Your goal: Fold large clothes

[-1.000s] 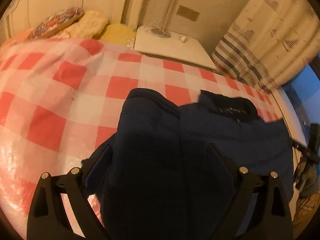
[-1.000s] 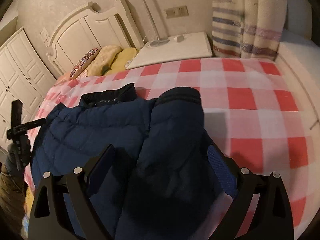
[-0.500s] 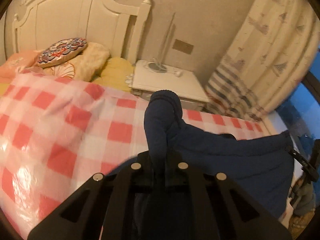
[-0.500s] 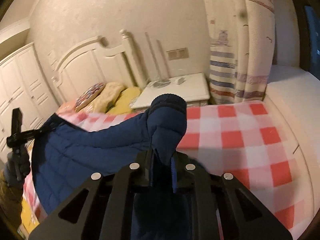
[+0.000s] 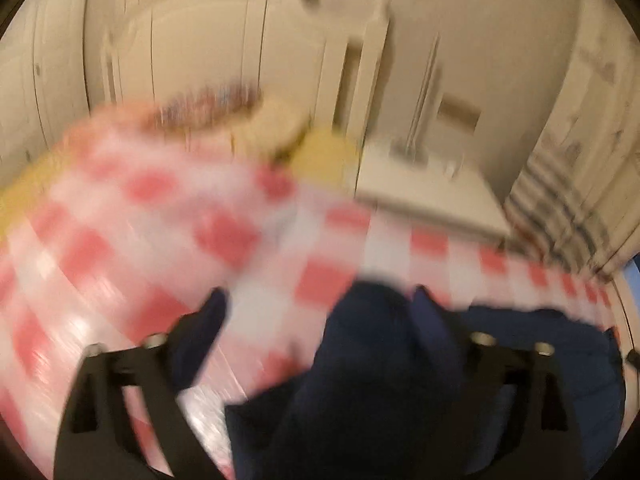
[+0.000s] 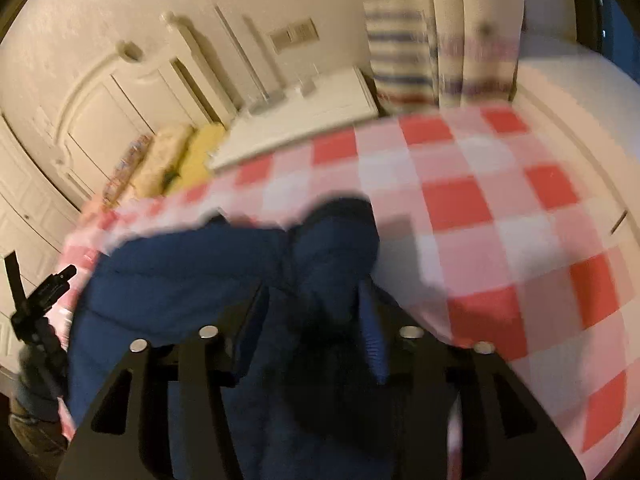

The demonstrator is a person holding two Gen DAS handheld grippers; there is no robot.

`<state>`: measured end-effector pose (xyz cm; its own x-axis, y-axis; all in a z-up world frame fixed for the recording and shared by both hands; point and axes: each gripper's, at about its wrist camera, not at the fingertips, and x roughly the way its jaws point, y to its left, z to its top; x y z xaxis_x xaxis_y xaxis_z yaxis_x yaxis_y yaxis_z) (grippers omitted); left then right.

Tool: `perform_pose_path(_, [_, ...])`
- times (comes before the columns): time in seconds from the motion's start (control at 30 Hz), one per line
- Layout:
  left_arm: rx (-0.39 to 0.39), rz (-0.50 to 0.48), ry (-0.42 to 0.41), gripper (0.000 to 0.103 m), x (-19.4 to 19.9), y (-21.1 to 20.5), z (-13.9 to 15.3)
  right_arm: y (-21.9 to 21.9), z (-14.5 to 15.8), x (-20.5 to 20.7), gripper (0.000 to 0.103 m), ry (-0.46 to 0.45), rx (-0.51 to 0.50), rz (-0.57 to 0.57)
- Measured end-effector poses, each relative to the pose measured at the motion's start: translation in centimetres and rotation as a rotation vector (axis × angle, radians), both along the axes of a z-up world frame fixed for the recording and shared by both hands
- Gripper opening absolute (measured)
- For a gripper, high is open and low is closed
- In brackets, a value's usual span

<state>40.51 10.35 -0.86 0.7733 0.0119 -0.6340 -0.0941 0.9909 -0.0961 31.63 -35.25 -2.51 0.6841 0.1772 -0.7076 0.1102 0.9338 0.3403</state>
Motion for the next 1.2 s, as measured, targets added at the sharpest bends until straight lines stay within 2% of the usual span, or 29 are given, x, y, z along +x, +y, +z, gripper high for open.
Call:
perform_pose_path(0.03, [0.012, -0.025, -0.026, 0.101, -0.4, -0.6, 1.4, 0.5, 1.4, -0.3, 0.086, -0.038, -0.002, 0.001])
perform_pose_path(0.07, [0.029, -0.054, -0.049, 0.101, -0.9, -1.6, 2.9, 1.4, 3.8, -1.0, 0.099, -0.122, 0.002, 0.013])
perform_pose_path(0.17, [0.038, -0.099, -0.143, 0.101, -2.4, -4.4, 6.5, 5.1, 9.0, -1.8, 0.099, -0.299, -0.098, 0.018])
perform_pose_path(0.23, [0.055, -0.12, -0.161, 0.101, -3.2, -7.2, 7.7, 8.0, 10.5, -1.8, 0.099, -0.354, -0.196, 0.037])
perform_pose_path(0.3, [0.084, -0.146, -0.111, 0.101, -2.8, -9.6, 7.1, 10.5, 9.6, -0.5, 0.099, -0.306, -0.24, 0.081])
perform_pose_path(0.37, [0.087, -0.203, -0.025, 0.101, -1.6, -12.1, 5.1, 12.4, 7.4, 1.4, 0.099, -0.207, -0.251, 0.113])
perform_pose_path(0.43, [0.094, -0.232, 0.058, 0.101, -0.2, -14.0, 2.6, 14.3, 3.8, 3.5, 0.099, -0.073, -0.312, 0.135])
perform_pose_path(0.47, [0.101, -0.244, 0.095, 0.101, 0.3, -14.6, 1.4, 15.0, 2.5, 4.1, 0.099, -0.037, -0.332, 0.141])
perform_pose_path(0.53, [0.165, -0.274, 0.189, 0.101, 1.8, -16.1, -2.3, 15.8, -1.1, 5.3, 0.099, 0.044, -0.376, 0.156])
perform_pose_path(0.6, [0.237, -0.282, 0.257, 0.101, 2.8, -16.7, -5.7, 15.8, -4.1, 6.5, 0.099, 0.131, -0.359, 0.16])
perform_pose_path(0.67, [0.19, -0.292, 0.323, 0.101, 3.7, -16.3, -7.7, 15.6, -5.5, 7.0, 0.099, 0.162, -0.343, 0.151])
perform_pose_path(0.73, [0.158, -0.29, 0.323, 0.101, 3.8, -15.7, -8.3, 15.7, -6.2, 7.5, 0.099, 0.186, -0.351, 0.161])
perform_pose_path(0.83, [0.153, -0.292, 0.315, 0.101, 3.6, -15.7, -8.9, 15.6, -7.1, 7.8, 0.099, 0.201, -0.33, 0.166])
perform_pose_path(1.2, [0.091, -0.287, 0.272, 0.101, 3.7, -15.1, -9.5, 15.3, -7.4, 8.0, 0.099, 0.176, -0.271, 0.162])
